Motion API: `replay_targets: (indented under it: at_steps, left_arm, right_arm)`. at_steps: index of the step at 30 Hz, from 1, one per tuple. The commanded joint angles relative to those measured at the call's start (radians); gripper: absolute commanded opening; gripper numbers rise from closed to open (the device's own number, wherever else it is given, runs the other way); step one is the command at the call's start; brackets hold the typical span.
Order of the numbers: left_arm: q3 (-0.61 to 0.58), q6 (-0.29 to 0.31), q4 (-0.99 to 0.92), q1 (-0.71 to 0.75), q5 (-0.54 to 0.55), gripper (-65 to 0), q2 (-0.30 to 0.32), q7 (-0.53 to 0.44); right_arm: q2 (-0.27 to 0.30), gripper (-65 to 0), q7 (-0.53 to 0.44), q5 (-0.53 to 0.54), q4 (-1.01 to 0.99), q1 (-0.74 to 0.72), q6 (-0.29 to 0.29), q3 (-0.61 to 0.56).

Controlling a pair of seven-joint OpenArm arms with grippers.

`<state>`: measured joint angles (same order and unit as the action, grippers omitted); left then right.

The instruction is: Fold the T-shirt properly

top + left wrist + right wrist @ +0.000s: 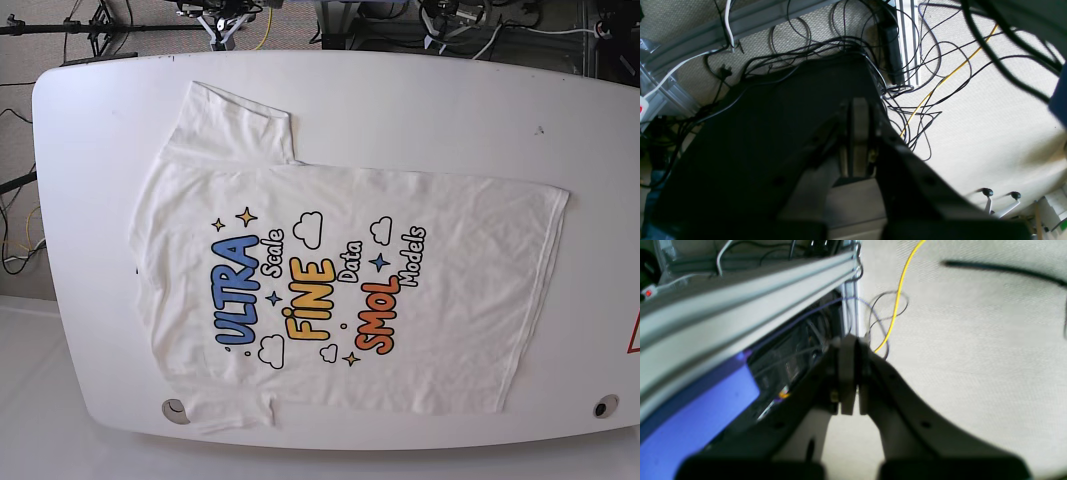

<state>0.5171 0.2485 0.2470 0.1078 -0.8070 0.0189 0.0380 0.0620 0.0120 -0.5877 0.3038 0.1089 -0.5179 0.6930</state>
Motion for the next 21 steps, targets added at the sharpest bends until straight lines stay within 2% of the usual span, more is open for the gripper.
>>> replay_targets:
  at_steps: [1,8,10,18,21]
  left_arm:
    - [0.002,-0.017,0.019,-0.002,0.003,-65.0,0.010,-0.001]
    - [0.004,-0.033,0.027,-0.006,0.000,-65.0,0.012,0.001]
    - [0.001,-0.054,0.018,-0.014,0.002,-65.0,0.009,-0.007]
    - [-0.002,-0.059,0.026,-0.016,0.002,-65.0,0.008,-0.013]
    - [-0.063,-0.062,0.082,0.005,0.007,-65.0,0.014,-0.025]
  right_arm:
    - [0.011,-65.0,-0.007,0.014,0.003,-0.006,-0.017,0.004]
    - [0.013,-64.9,-0.003,0.021,0.027,-0.005,-0.036,0.006]
    - [0.008,-65.0,-0.001,0.022,0.042,-0.011,-0.033,0.006]
    - [-0.004,-64.8,0.002,0.018,0.094,-0.001,-0.038,0.009]
    - [-0.028,-64.7,-0.013,0.006,0.160,0.035,-0.025,0.005]
